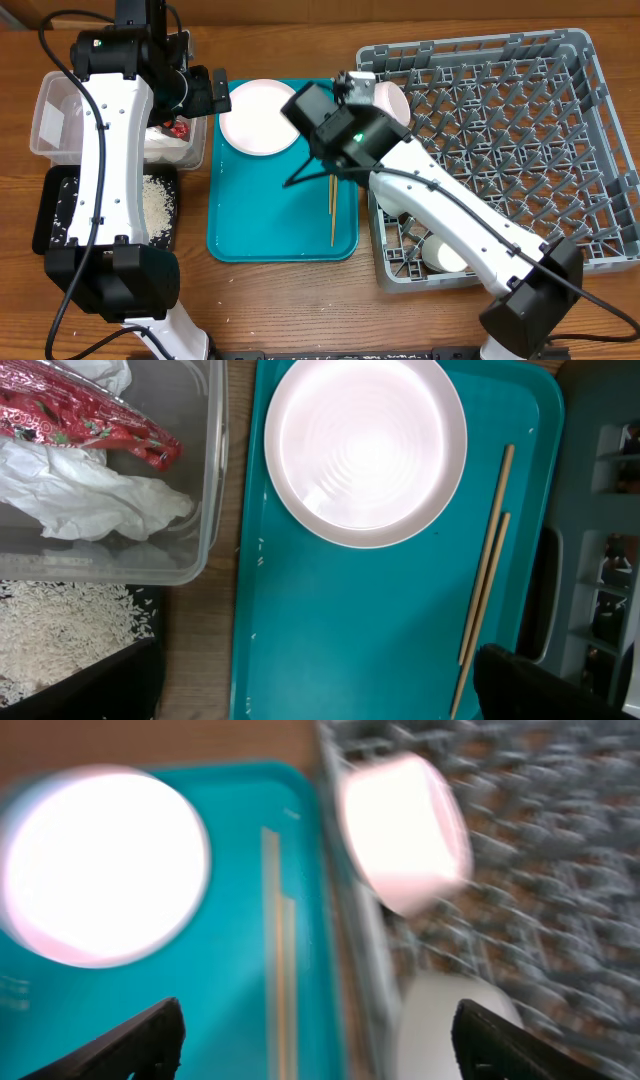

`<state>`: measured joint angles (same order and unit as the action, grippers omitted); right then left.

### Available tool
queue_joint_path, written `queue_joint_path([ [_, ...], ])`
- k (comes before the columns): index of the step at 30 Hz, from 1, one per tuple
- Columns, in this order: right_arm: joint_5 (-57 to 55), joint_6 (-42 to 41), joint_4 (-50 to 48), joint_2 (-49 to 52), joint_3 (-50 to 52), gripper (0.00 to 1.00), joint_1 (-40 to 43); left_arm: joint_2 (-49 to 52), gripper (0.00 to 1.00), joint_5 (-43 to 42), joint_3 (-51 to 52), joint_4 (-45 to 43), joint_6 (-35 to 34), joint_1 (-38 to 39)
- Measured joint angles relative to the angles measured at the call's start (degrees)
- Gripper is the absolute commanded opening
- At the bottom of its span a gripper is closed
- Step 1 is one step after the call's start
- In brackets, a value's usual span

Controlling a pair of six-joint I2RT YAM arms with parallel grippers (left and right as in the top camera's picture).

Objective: Sort waste into correct bins and load items into the dishwasher
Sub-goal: 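Reach the right gripper back to the white plate on the tray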

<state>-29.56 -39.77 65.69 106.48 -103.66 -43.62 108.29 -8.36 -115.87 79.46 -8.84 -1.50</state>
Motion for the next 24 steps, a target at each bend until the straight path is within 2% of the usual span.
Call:
queue_joint_path([
  [4, 6.7, 2.1, -11.2, 0.0, 0.5, 0.78, 3.6, 0.0, 1.0, 0.0, 0.0, -0.1, 0.0, 0.0],
  [11, 14.1, 3.3, -23.9, 3.3, 1.4, 0.66, 5.4, 0.0, 1.0, 0.0, 0.0, -0.2, 0.0, 0.0],
  [19, 19.4, 2.6, -29.3, 15.3, 1.9, 0.61, 5.2, 0.0, 1.0, 0.0, 0.0, -0.2, 0.0, 0.0],
  [24, 21.0, 2.1, -33.0, 19.6, 2.2, 0.55, 5.2, 0.0, 1.0, 0.0, 0.0, -0.2, 0.0, 0.0],
])
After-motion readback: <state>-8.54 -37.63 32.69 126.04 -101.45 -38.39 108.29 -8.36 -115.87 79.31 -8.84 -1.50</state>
